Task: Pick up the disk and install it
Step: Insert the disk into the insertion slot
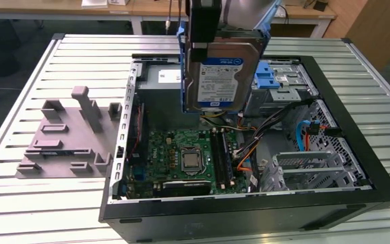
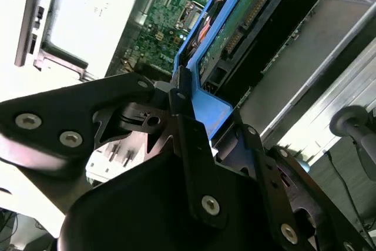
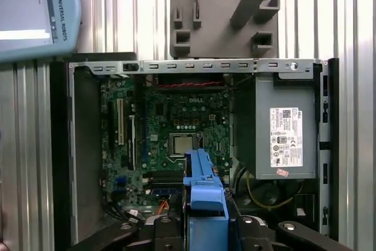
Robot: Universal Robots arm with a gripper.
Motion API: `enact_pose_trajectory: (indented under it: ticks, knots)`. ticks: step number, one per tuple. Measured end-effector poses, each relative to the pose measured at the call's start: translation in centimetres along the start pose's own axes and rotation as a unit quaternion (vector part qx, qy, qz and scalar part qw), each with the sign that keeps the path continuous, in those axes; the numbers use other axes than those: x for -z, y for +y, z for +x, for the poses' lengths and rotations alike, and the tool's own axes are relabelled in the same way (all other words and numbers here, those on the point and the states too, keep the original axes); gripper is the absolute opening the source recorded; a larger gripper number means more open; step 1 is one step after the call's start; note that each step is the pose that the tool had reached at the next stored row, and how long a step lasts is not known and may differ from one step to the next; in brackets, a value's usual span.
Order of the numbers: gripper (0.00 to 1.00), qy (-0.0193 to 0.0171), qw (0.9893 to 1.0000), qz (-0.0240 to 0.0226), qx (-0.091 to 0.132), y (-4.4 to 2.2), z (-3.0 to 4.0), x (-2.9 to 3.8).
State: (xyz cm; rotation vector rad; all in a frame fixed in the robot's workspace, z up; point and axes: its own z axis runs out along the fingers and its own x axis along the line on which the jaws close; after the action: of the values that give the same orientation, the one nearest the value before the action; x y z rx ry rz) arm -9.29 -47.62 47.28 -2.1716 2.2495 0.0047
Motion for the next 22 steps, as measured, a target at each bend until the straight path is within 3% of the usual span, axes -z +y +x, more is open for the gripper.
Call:
enact_pose_trajectory:
  ticks: [7, 10, 19, 22]
  knots:
    - [0.36, -0.0001, 1.0000, 0.0000, 0.000, -0.11, 3.07, -0.17]
    - [0.36, -0.0001, 1.0000, -0.0001, 0.000, -0.32, 3.95, -0.20]
    - [0.36, -0.0001, 1.0000, -0.0035, 0.000, -3.77, 4.08, -0.46]
    - [0.36, -0.0001, 1.0000, -0.0040, 0.000, -4.32, 4.12, -0.50]
